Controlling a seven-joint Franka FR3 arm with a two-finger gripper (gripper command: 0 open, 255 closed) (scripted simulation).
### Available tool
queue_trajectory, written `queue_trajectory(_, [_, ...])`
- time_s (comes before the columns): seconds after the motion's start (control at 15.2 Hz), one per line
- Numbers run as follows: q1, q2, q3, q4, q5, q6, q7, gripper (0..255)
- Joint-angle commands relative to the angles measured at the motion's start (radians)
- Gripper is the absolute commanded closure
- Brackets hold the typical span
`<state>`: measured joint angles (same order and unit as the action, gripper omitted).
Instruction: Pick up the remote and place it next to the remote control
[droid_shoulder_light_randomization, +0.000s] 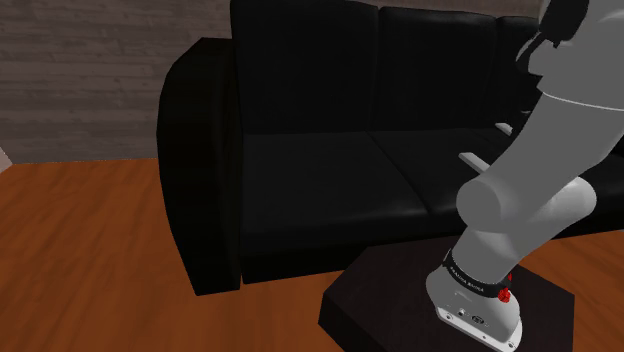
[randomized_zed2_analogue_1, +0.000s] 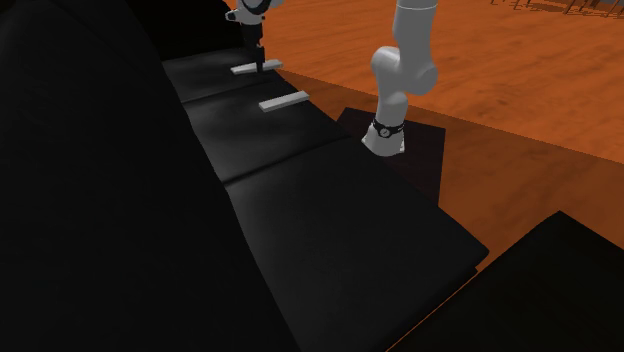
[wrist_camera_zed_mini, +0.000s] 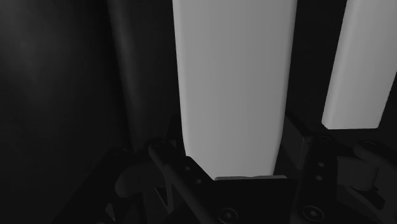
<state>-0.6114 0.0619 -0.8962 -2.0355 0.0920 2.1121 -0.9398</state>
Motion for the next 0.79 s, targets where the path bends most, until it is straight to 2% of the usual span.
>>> queue_trajectory(0.0, [-0.041, 0.077, -0.017, 0.066, 0.074, -0.024, -0.090, 255])
queue_trajectory(0.26, [-0.164, 0.231, -0.009, 0.210, 0.206, -0.084, -0.238, 255])
queue_trajectory(0.4, [-0.255, 0.320, 0.010, 0.311, 0.273, -0.129, -0.309, 255])
queue_trajectory(0.73, [-0.267, 0.343, 0.030, 0.272, 0.296, -0.074, -0.325, 255])
